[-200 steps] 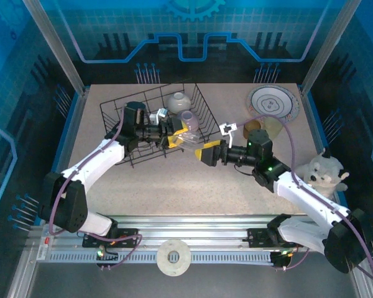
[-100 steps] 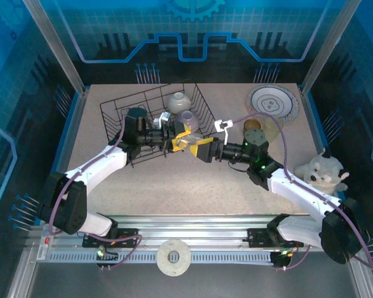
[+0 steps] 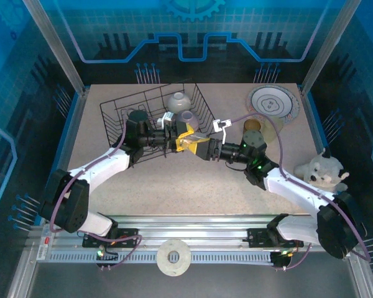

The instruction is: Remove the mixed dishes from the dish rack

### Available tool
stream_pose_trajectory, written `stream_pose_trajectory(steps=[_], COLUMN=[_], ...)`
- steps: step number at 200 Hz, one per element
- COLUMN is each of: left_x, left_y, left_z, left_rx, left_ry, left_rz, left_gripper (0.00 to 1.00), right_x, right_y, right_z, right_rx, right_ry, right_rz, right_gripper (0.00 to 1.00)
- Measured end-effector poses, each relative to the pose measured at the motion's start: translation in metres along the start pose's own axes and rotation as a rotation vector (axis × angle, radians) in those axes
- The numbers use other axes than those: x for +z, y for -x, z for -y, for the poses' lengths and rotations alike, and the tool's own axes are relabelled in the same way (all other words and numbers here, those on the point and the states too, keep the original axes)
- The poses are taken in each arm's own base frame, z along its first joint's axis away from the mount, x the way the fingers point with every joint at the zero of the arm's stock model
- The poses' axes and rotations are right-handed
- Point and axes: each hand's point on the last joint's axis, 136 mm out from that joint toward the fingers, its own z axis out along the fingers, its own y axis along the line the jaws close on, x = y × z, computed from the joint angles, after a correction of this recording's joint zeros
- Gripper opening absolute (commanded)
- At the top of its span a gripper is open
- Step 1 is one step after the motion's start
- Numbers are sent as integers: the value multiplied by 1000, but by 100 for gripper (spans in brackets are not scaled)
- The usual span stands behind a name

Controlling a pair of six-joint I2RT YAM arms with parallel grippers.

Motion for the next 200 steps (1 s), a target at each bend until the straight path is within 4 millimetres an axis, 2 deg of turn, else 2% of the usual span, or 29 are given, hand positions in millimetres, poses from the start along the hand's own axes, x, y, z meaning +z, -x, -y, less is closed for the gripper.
stream_pose_trajectory(steps=[30,64,121,200], left_x=[0,1,3,4], left_y=[-2,-3,-3,-2], left_z=[2,3,-5,-1], left_rx=[4,6,-29,-19], left_ry=[-12,-34,-54,-71], left_rz=[-11,-14,-16,-13], left_gripper=[54,54,54,54], right_x=[0,0,-2,-6], right_y=[0,2,0,2], right_z=[2,3,10,12], right_rx=[16,19,28,37], right_ry=[3,0,-18,-19], right_rz=[12,29,46,68], right_gripper=[60,55,54,53])
